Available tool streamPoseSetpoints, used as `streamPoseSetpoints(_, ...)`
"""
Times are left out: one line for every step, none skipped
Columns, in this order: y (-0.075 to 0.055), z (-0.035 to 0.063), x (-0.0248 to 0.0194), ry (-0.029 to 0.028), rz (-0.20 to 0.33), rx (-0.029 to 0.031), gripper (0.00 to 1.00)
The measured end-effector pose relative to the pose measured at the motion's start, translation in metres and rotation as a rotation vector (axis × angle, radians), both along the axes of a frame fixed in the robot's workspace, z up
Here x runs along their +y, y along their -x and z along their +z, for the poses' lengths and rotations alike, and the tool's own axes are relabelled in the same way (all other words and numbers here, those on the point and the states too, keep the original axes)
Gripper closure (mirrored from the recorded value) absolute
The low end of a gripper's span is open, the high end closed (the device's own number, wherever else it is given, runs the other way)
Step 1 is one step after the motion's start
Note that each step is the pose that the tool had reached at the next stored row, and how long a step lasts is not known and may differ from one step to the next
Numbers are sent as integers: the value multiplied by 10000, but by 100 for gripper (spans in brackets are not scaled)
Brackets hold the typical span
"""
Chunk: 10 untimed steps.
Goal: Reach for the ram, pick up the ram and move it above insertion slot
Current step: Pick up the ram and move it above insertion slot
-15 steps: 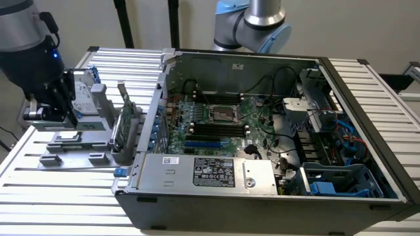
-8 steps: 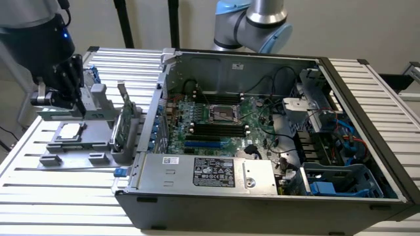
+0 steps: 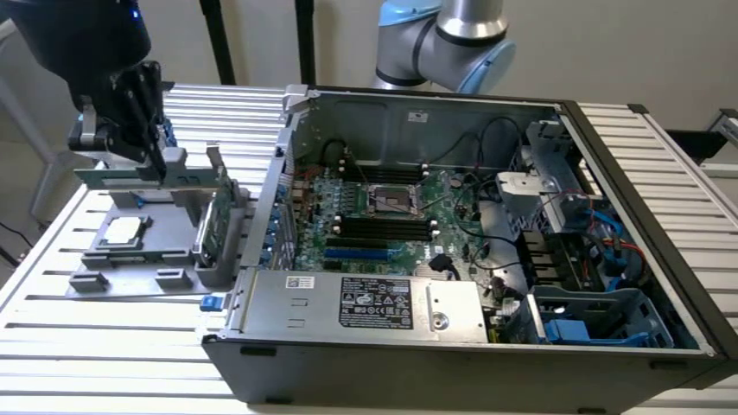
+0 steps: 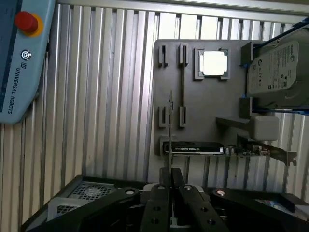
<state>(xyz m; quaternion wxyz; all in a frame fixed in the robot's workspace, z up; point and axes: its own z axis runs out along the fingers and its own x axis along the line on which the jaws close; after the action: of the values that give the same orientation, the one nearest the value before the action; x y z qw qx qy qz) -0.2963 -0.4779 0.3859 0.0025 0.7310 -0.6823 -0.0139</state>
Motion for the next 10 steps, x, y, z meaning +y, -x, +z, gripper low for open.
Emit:
streamPoseSetpoints(-32, 45, 0, -1, 7, 7, 87)
streamPoseSetpoints(-64, 90, 0, -1, 11, 15, 87)
streamPoseSetpoints(-97, 125, 1, -4, 12, 18, 87)
streamPoseSetpoints(-134, 144, 2, -11, 13, 19, 87)
streamPoseSetpoints(-174, 155, 3, -15, 12, 22, 87)
streamPoseSetpoints(-217, 161, 5, -20, 13, 24, 87)
streamPoseSetpoints(-258, 162, 8, -26, 13, 25, 87)
streamPoseSetpoints(-299, 163, 12, -32, 13, 25, 87)
streamPoseSetpoints(-340, 163, 16, -40, 13, 24, 87)
streamPoseSetpoints(-380, 163, 19, -45, 13, 26, 87)
